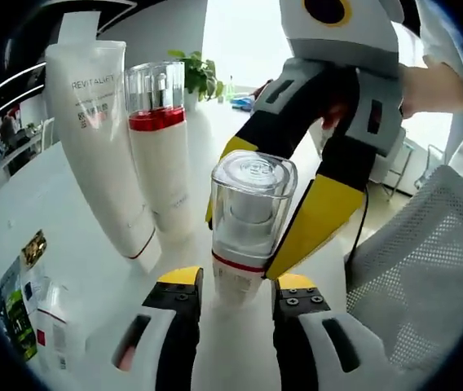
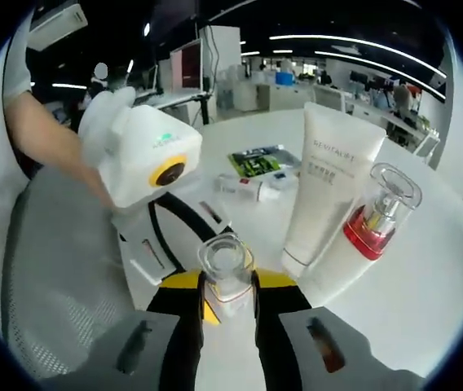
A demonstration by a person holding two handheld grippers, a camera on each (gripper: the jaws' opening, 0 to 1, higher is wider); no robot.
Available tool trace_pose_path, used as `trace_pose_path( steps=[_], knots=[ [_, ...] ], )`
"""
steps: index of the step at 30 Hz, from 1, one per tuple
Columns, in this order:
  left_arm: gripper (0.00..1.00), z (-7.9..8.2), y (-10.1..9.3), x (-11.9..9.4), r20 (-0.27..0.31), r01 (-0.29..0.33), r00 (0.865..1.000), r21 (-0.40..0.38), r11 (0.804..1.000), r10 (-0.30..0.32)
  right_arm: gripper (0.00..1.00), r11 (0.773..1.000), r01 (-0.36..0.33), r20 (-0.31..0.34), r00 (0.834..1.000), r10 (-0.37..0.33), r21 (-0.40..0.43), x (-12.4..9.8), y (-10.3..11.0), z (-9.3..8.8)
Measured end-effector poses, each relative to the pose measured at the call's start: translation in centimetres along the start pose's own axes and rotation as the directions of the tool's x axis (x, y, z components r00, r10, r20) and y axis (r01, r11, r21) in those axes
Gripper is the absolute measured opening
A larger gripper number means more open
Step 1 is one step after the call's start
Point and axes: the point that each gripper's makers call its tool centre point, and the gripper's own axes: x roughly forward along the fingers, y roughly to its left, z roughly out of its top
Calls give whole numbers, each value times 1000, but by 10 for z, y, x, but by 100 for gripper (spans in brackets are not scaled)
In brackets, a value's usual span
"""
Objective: Arrange the skincare products in the storage area until every visible bottle or jar stands upright without overlapping.
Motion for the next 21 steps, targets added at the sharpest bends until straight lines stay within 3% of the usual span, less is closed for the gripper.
trace_pose_path(
  steps=[4, 9, 14, 18, 21],
  knots=[
    [33, 0, 2, -4, -7, -11, 1000, -2, 1000, 11, 32, 1000, 13, 6, 1000, -13, 24, -4, -1, 2],
    [34, -5, 6, -19, -23, -53, 998, -36, 998, 52, 32, 997, 56, -41, 998, -54, 50, -11, -5, -14],
    [28, -19, 2, -28, -81, -108, 991, -60, 992, 103, 25, 994, 76, -115, 991, -66, 85, -13, -2, -36],
    [19, -26, -3, -27, -99, -109, 990, -79, 991, 101, 22, 993, 99, -179, 980, -85, 71, -9, 3, -48],
    [12, -23, -7, -25, -101, -117, 989, -80, 990, 109, 18, 991, 113, -198, 976, -96, 76, -5, 5, -52]
  ],
)
